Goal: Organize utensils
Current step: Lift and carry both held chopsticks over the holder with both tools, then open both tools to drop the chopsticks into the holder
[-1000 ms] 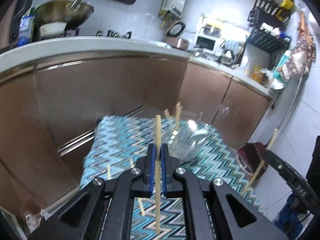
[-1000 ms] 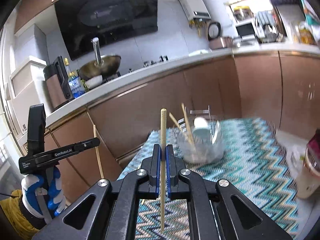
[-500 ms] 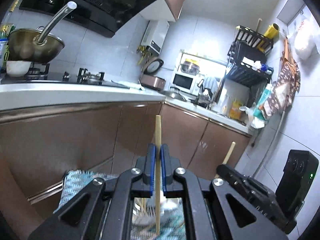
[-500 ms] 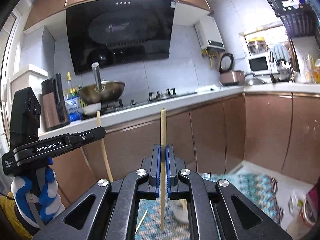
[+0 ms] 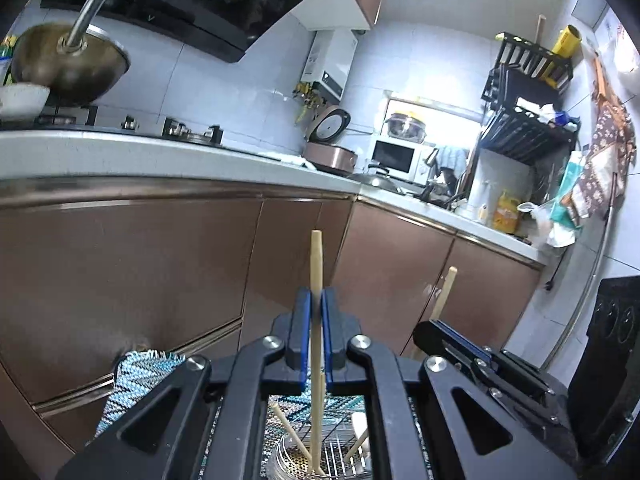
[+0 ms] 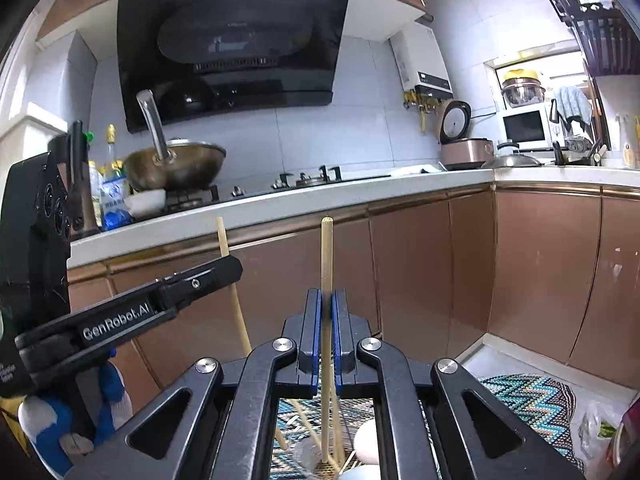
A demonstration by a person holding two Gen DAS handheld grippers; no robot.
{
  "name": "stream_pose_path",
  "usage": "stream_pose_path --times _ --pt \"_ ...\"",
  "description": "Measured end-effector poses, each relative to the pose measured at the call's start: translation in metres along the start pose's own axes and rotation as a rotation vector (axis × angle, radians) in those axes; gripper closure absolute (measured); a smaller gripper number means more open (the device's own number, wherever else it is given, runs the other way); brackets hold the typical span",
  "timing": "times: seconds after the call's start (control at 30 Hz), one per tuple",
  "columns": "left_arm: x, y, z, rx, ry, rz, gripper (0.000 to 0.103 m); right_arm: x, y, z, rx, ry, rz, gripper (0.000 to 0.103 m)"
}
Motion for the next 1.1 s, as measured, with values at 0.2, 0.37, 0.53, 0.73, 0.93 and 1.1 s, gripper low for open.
stream_pose_path --times 0.2,0.37,0.53,0.73,0.93,1.1 --pt "0.006 -0.013 -0.019 -0.019 -0.006 0.041 0.098 -0.001 -0.018 -0.020 0.023 0.028 -0.024 0.098" --pt "0.010 -0.022 -0.036 -0.005 -0.003 0.057 0.098 -0.003 -0.021 -0.033 0.033 0.039 -0.039 0.098" --pt "0.013 -0.019 -0.042 0.009 0.012 0.064 0.096 -0.009 -0.015 -0.037 0.033 0.022 -0.067 0.091" --pt "0.009 -0.001 -0.034 -0.005 0.032 0.066 0.070 -0.012 -0.003 -0.032 0.026 -0.004 -0.078 0.078" --pt "0.002 0.027 -0.027 -0.001 0.042 0.105 0.064 -0.010 0.020 -0.022 0.009 -0.020 -0.090 0.070" --pt "-0.007 0.051 -0.028 0.034 0.033 0.158 0.057 -0.008 0.046 -0.015 0.002 -0.040 -0.119 0.066"
Point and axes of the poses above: each gripper's, at about its wrist camera, not at the fingertips, and y roughly against the way its jaws point, x to its left, z to its top, the point moved 1 cm from there along -y, roughly the way its jaws point, and after that the axes turned 13 degrees about -z, right-handed, at the moved point
